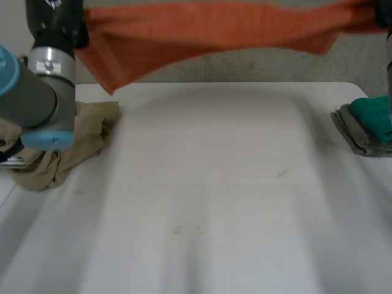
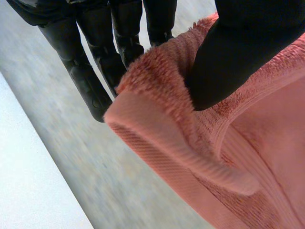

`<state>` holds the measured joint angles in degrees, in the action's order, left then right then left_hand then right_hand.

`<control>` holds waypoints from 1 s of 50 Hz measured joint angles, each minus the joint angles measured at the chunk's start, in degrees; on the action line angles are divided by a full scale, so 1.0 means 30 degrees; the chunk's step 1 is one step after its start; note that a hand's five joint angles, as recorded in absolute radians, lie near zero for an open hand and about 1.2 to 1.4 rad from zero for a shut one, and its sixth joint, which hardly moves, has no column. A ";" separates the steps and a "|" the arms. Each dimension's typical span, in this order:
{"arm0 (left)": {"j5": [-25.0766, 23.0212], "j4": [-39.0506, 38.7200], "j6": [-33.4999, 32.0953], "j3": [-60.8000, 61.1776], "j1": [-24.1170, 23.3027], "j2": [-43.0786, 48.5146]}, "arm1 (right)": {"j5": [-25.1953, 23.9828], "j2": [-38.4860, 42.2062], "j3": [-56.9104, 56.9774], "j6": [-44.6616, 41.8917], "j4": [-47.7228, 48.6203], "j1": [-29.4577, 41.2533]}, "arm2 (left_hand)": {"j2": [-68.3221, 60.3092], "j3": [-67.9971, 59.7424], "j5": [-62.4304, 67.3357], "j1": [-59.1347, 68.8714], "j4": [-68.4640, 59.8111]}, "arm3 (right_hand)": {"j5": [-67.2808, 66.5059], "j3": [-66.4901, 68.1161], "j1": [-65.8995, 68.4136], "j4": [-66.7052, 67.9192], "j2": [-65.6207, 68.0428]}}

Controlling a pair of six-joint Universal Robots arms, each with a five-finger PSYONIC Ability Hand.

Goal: Fold the laundry.

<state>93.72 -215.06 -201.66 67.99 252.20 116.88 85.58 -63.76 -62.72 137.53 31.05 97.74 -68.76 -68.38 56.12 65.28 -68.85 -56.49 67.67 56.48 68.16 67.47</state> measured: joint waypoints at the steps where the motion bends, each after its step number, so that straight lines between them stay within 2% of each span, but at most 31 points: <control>1: -0.0010 0.0026 -0.0006 0.0472 -0.0007 0.0005 | -0.0017 0.0024 -0.0271 -0.0007 -0.0170 -0.0002 | 0.0000 0.0000 0.0000 0.0000 0.0000 | 0.0000 0.0011 0.0000 0.0047 0.0000; 12: -0.0057 0.0401 -0.0054 0.5408 -0.0093 0.0819 | -0.0058 0.1651 -0.3265 -0.0016 -0.4286 -0.0167 | 0.0000 0.0000 0.0002 0.0000 0.0000 | 0.0000 0.0075 0.0000 0.0055 -0.0002; 16: -0.0053 0.1870 -0.0108 0.7303 -0.0024 0.0917 | 0.0010 0.2145 -0.4076 -0.0292 -0.8031 -0.0570 | 0.0000 -0.0003 -0.0002 0.0000 0.0000 | 0.0000 0.0075 0.0000 0.0055 0.0002; 21: -0.0065 0.5957 -0.0062 0.8799 0.0109 -0.0446 | -0.0003 0.1595 -0.4836 -0.1465 -1.3128 -0.1646 | 0.0000 -0.0002 0.0002 0.0000 0.0000 | 0.0000 0.0075 0.0000 0.0055 0.0002; 23: -0.0098 0.8730 -0.0078 0.9608 0.0258 -0.1686 | 0.0004 0.0859 -0.5437 -0.2573 -1.5866 -0.2483 | 0.0000 -0.0003 0.0006 0.0000 0.0000 | 0.0000 0.0075 0.0000 0.0055 0.0002; 29: -0.0249 1.3896 -0.0823 1.1598 0.0487 -0.4669 | 0.0015 -0.1408 -0.7519 -0.5877 -1.9459 -0.4912 | 0.0000 -0.0002 0.0006 0.0000 0.0000 | 0.0000 0.0075 0.0000 0.0055 0.0002; 33: -0.0493 1.5285 -0.1904 1.2663 0.0457 -0.6015 | -0.0020 -0.2526 -0.8805 -0.7424 -1.9645 -0.5952 | 0.0000 -0.0002 0.0002 0.0000 0.0002 | -0.0002 0.0075 0.0000 0.0055 0.0002; 38: -0.0681 1.4908 -0.2571 1.2997 0.0418 -0.6395 | -0.0022 -0.2824 -0.9503 -0.7898 -1.8634 -0.6175 | 0.0000 -0.0002 0.0006 0.0000 0.0002 | -0.0002 0.0075 0.0000 0.0055 0.0002; 50: -0.0525 0.8632 -0.2288 1.0888 0.0337 -0.3084 | 0.0480 0.0248 -0.7677 -0.5856 -1.2514 -0.3960 | 0.0000 -0.0002 0.0002 0.0000 0.0002 | -0.0002 0.0075 0.0000 0.0055 0.0002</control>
<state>92.14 -189.16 -208.53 100.65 253.22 107.62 87.02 -63.01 -85.75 119.96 -6.50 85.86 -68.76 -68.39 56.13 65.28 -68.85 -56.49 67.90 56.48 68.32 67.48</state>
